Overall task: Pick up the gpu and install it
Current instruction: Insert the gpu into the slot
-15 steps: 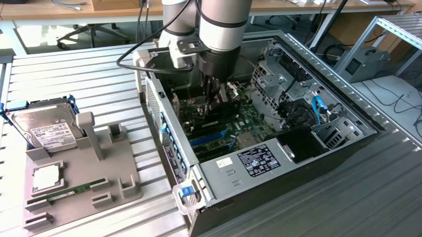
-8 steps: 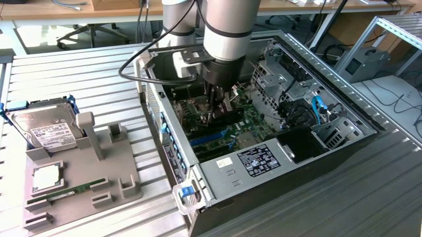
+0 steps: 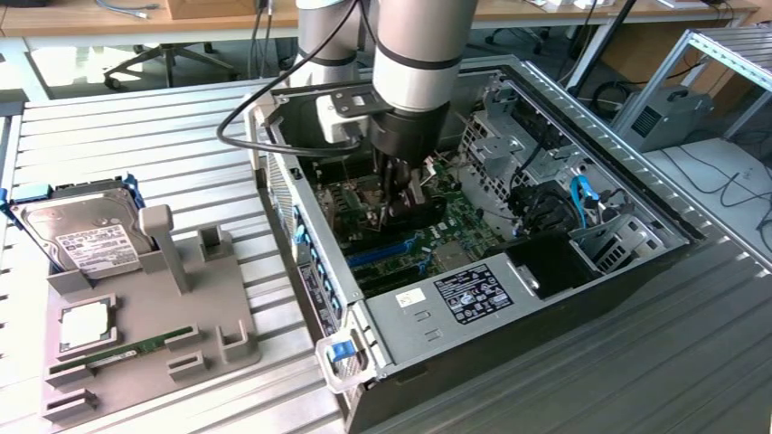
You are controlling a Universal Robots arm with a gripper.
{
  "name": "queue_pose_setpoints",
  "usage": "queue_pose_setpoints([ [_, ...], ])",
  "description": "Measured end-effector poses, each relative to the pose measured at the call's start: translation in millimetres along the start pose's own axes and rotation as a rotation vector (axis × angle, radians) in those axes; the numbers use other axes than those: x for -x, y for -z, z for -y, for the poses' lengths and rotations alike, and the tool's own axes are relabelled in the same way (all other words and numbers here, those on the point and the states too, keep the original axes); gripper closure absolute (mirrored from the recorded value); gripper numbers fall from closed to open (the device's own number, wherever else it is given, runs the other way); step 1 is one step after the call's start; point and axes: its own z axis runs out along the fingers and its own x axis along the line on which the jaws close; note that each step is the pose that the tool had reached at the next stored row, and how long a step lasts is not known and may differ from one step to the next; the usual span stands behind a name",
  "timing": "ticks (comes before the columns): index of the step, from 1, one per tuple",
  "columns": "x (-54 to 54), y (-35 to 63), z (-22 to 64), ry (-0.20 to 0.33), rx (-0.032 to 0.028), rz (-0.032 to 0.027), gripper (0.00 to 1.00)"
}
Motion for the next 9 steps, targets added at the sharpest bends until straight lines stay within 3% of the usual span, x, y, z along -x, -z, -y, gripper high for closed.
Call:
queue_pose_setpoints([
  [9,3.5,0.1,-0.3,0.000,0.0000,0.0000,0.73],
])
